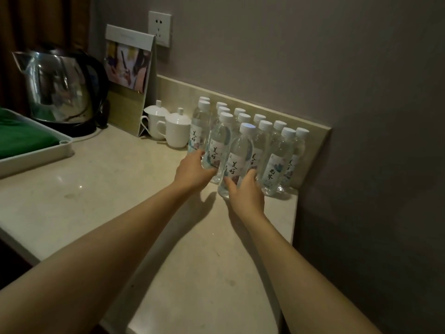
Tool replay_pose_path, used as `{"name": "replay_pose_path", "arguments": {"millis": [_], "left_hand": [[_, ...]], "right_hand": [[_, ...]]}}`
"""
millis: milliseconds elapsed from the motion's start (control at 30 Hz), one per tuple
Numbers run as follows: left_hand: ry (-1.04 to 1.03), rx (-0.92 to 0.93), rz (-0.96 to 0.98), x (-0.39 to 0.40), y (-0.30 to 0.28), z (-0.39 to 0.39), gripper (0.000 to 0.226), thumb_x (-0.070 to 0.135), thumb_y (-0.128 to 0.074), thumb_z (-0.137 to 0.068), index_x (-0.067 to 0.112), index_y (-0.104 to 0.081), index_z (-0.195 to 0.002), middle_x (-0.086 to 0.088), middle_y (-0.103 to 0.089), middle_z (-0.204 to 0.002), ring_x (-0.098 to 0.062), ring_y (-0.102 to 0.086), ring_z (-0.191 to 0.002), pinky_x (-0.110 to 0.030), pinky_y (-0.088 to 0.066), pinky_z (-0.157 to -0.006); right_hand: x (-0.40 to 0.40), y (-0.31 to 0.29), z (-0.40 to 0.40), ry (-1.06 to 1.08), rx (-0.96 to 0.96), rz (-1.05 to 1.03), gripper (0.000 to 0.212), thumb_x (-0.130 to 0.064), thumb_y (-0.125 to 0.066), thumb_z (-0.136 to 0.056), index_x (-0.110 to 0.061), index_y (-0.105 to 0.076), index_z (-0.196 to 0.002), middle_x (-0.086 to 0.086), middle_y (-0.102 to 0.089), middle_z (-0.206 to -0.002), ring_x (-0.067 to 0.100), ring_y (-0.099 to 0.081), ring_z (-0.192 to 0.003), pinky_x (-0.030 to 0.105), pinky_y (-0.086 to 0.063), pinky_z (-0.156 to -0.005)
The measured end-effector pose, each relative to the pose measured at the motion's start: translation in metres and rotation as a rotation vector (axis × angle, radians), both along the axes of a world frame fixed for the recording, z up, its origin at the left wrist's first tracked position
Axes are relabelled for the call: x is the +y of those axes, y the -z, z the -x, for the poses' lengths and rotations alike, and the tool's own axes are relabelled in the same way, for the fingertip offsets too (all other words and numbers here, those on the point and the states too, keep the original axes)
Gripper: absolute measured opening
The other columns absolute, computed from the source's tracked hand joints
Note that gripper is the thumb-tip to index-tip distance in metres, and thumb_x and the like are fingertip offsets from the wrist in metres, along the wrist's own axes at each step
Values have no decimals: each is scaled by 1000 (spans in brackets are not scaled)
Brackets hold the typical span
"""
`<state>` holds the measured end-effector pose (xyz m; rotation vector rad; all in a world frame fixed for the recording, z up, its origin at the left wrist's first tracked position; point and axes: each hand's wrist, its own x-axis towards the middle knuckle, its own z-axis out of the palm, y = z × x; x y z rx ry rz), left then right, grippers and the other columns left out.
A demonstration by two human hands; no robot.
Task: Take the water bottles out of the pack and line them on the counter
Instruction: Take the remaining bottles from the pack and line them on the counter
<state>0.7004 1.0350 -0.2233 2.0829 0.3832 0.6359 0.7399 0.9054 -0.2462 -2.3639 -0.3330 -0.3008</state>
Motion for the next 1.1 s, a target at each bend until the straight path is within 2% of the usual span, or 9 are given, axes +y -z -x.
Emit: {"name": "replay_pose_path", "arguments": {"millis": [133, 267, 467, 667, 833, 1000, 1100], "left_hand": [[47, 24, -3, 5, 5, -10, 48, 20, -71, -83, 15, -57, -129, -8, -62, -126, -27, -58, -116, -45, -50, -97], [109, 52, -12, 19, 10, -28, 46, 24, -73, -82, 15, -58, -124, -6, -65, -118, -25, -63, -107, -46, -53, -92], [269, 140, -185, 47, 13, -54, 44, 30, -77, -78, 15, -61, -117, -5, -67, -115, -23, -64, -102, -43, -54, -90], [353, 115, -310, 64, 20, -68, 44, 38, -77, -78, 16, -62, -113, -4, -68, -109, -23, -64, -98, -39, -53, -84], [359, 108, -336, 67, 25, -75, 51, 46, -77, -75, 18, -60, -113, -2, -69, -108, -23, -65, -96, -37, -54, -80], [348, 82, -330, 69, 27, -74, 52, 51, -76, -73, 21, -59, -111, -2, -69, -106, -24, -66, -95, -42, -57, -80], [359, 75, -320, 69, 28, -71, 51, 51, -75, -74, 21, -58, -112, -1, -69, -106, -23, -66, -95, -42, -57, -80]], "right_hand": [[2, -2, -9, 24, -7, 60, 63, -47, -54, -93, -3, -33, -134, 15, -60, -122, 36, -59, -109, 42, -50, -81], [12, 0, -9, 77, -1, 54, 54, -44, -53, -94, -5, -36, -128, 15, -59, -121, 36, -59, -108, 39, -45, -76], [20, 4, -15, 172, -19, 137, 45, -46, -46, -97, -8, -38, -119, 13, -57, -117, 34, -58, -104, 37, -42, -71], [29, -2, -21, 246, 67, 130, 43, -46, -45, -97, -8, -40, -117, 13, -57, -119, 35, -57, -106, 41, -45, -78], [35, -6, -17, 300, 118, 157, 47, -45, -43, -98, -7, -38, -124, 15, -55, -123, 36, -56, -111, 47, -48, -89], [48, -4, -11, 377, 96, 167, 42, -45, -41, -99, -7, -39, -119, 16, -58, -119, 37, -58, -105, 41, -46, -75], [46, -2, -7, 375, 121, 183, 46, -47, -41, -98, -7, -38, -121, 17, -57, -124, 37, -57, -108, 39, -44, -76]]}}
